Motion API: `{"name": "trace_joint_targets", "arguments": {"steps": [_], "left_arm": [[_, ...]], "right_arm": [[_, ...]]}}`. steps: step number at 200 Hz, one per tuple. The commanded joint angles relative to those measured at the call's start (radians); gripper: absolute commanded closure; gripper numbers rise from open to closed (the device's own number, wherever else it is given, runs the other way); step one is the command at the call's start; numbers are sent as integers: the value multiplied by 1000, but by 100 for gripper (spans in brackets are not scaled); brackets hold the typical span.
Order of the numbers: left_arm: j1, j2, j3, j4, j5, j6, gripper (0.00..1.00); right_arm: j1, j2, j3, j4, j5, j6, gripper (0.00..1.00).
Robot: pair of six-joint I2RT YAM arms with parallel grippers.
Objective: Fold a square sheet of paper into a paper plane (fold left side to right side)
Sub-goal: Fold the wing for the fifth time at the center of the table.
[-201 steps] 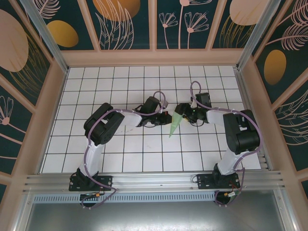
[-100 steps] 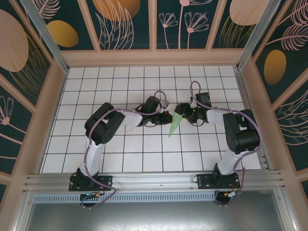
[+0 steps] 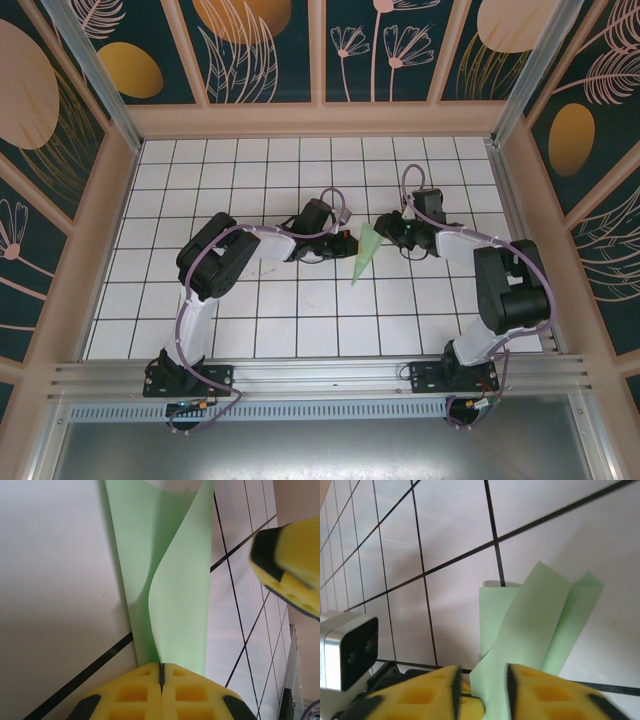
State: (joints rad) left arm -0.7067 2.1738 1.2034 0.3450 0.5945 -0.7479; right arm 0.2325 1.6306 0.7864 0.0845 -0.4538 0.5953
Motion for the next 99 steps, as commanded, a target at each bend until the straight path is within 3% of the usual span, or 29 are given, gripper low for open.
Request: {"name": "trace_joint_targets", "arguments": {"steps": [1,99], "left_arm": [[3,57,17,-42,-36,25,100],[3,74,43,-78,-41,51,100]], "right_arm": [[29,49,29,33,-33,3,78],[60,126,74,-77,64,-53,81]]}}
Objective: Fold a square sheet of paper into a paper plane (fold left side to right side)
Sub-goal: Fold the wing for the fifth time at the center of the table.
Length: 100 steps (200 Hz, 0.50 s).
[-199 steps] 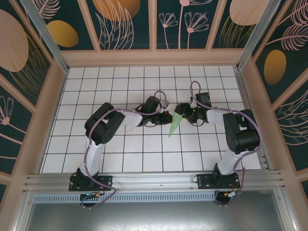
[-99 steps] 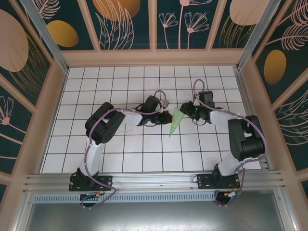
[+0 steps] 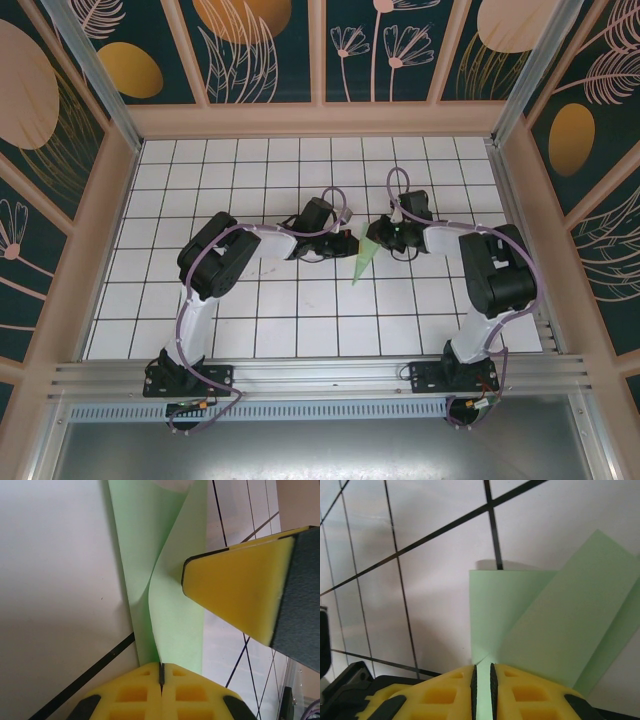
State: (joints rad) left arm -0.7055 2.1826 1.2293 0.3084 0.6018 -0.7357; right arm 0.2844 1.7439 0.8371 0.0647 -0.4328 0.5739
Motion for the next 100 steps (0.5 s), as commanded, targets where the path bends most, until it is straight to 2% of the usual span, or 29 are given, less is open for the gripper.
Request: {"name": "trace_joint_targets", "arguments": {"steps": [1,75,100], "left_arm": [[1,66,18,-42,-49,38,100],[2,73,20,-42,-48,33,100],[2,67,17,-30,-45,24,98]], "right_arm": [[8,13,23,-59,44,-33,81],[5,19,-4,-81,78,-36,82],[1,19,-29,-85,86,-27,88]]}}
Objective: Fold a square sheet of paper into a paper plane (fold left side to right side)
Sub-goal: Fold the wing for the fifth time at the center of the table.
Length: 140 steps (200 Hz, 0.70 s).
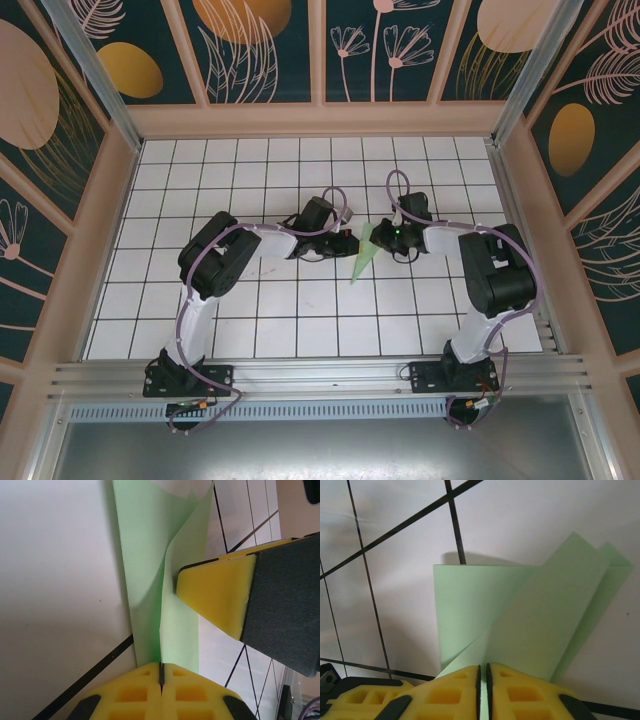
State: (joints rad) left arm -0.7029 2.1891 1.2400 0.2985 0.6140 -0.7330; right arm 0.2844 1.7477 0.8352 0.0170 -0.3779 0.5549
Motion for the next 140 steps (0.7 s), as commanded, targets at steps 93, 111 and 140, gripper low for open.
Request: {"name": "trace_joint_targets", "arguments": {"steps": [93,111,140], "left_arm": [[10,-187,-94,-43,-164,35,70],[10,-230,-133,-40,-129,33,72],[8,-275,-200,46,-11,-12,79]], "right_arm": [[-4,23,-87,-30,48,-7,93],[-4,19,-84,-30,48,-9,93],[-4,19,-85,-29,46,-10,93]]}}
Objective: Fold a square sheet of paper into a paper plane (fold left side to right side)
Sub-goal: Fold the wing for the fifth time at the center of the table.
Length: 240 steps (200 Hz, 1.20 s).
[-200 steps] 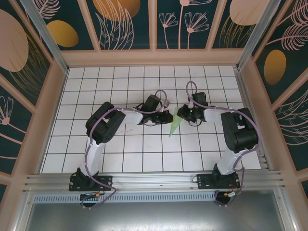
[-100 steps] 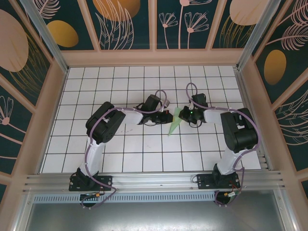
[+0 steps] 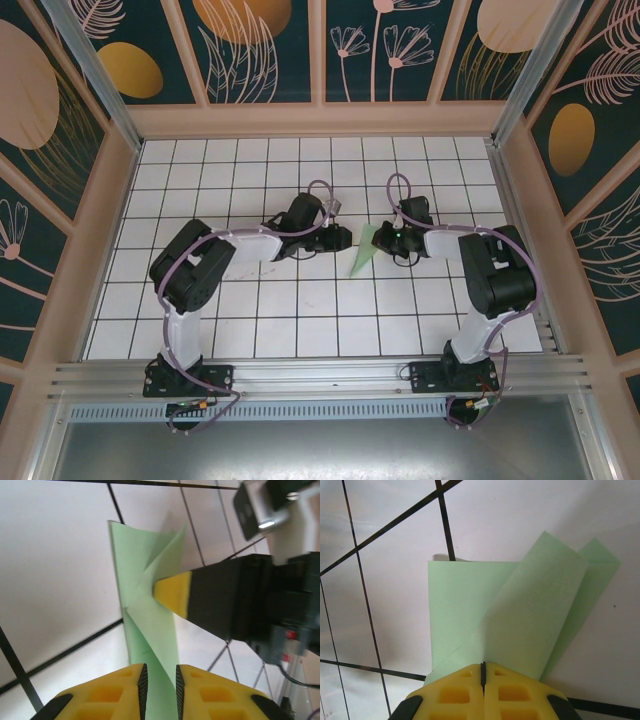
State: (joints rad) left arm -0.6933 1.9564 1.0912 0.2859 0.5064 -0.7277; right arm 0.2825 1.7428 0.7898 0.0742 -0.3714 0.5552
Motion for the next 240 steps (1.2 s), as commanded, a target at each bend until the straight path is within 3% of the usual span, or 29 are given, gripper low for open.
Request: {"name": "trace_joint_targets", "arguments": {"steps": [1,30,56,113,240], "left_arm": [[-1,-42,-53,64,103,-21,79],[-21,-20,-73,186,243,-101,84],[-47,1,-50,188,272,-98,84],[-68,87,2,120,226,-70,83],[-76,123,-34,68,158,-44,83]], "right_arm": [[-3,24,-40,-86,40,-11,93],[-2,26,-40,-87,40,-12,93],[-1,28,-35,-90,38,-14,93],[4,28,-30,-98,38,-17,94],[8,29,-20,-113,46,-26,94]]}}
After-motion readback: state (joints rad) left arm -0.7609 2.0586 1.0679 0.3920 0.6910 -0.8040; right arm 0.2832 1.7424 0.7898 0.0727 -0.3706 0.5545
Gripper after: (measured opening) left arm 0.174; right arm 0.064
